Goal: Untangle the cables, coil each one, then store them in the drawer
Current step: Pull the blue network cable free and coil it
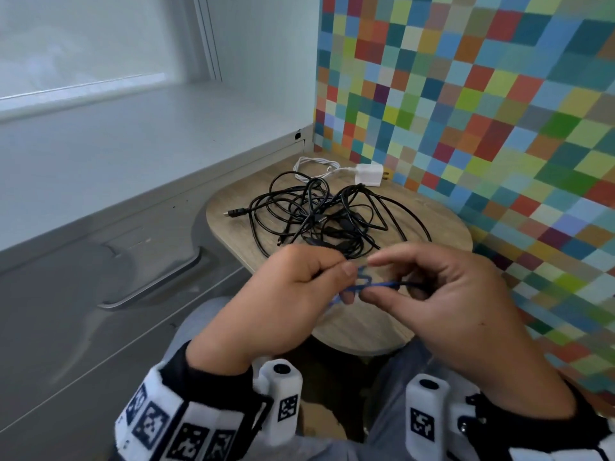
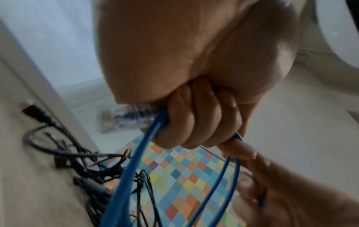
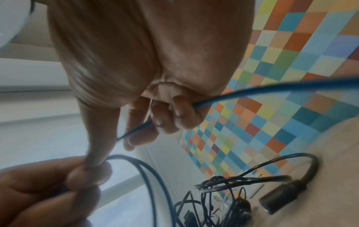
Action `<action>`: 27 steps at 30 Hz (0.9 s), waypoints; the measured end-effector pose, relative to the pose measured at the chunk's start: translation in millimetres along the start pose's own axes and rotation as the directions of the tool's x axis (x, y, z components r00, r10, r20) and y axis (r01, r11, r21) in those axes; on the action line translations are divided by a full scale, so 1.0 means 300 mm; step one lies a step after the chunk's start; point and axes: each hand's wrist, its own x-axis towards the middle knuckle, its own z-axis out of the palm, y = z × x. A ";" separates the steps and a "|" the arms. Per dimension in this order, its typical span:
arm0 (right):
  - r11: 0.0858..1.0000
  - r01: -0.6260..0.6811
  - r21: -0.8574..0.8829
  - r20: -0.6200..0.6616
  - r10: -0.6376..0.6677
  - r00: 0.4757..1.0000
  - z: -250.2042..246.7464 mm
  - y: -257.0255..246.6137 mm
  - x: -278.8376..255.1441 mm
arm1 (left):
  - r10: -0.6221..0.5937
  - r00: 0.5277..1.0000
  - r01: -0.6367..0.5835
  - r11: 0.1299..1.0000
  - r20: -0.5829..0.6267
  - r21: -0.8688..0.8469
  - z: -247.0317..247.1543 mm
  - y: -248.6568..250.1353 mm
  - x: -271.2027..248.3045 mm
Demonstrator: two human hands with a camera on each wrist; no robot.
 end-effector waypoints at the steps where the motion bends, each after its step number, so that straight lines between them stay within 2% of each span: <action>1: 1.000 0.001 -0.011 0.011 -0.001 1.000 -0.008 0.008 0.004 | -0.022 0.999 0.028 0.991 0.048 -0.127 -0.008 0.001 -0.004; 4: 0.998 -0.028 0.065 0.094 0.022 0.995 -0.003 0.027 0.008 | -0.055 0.992 0.098 0.893 0.110 -0.440 -0.038 0.002 -0.014; 7: 0.991 -0.029 0.129 0.163 0.007 0.987 0.008 0.038 0.011 | -0.101 0.987 0.154 0.805 0.123 -0.573 -0.047 0.002 -0.017; 11: 0.950 -0.102 0.295 0.183 0.048 0.982 0.021 0.023 0.025 | -0.139 0.982 0.188 0.716 0.126 -0.673 -0.016 0.010 -0.008; 15: 0.891 -0.153 0.428 0.081 0.131 0.988 0.031 0.031 0.037 | -0.116 0.983 0.185 0.624 0.143 -0.760 -0.009 0.017 -0.008; 18: 0.878 -0.156 0.452 0.062 0.143 0.988 0.029 0.027 0.039 | -0.119 0.982 0.187 0.588 0.145 -0.787 -0.009 0.017 -0.011; 23: 0.901 -0.141 0.410 0.056 0.129 0.990 -0.005 0.029 0.042 | -0.190 0.982 0.121 0.541 0.019 -0.832 -0.044 0.007 -0.005; 27: 0.881 -0.257 0.398 0.187 0.197 0.962 -0.028 0.049 0.031 | -0.202 0.979 0.079 0.544 -0.039 -0.835 -0.069 0.003 -0.007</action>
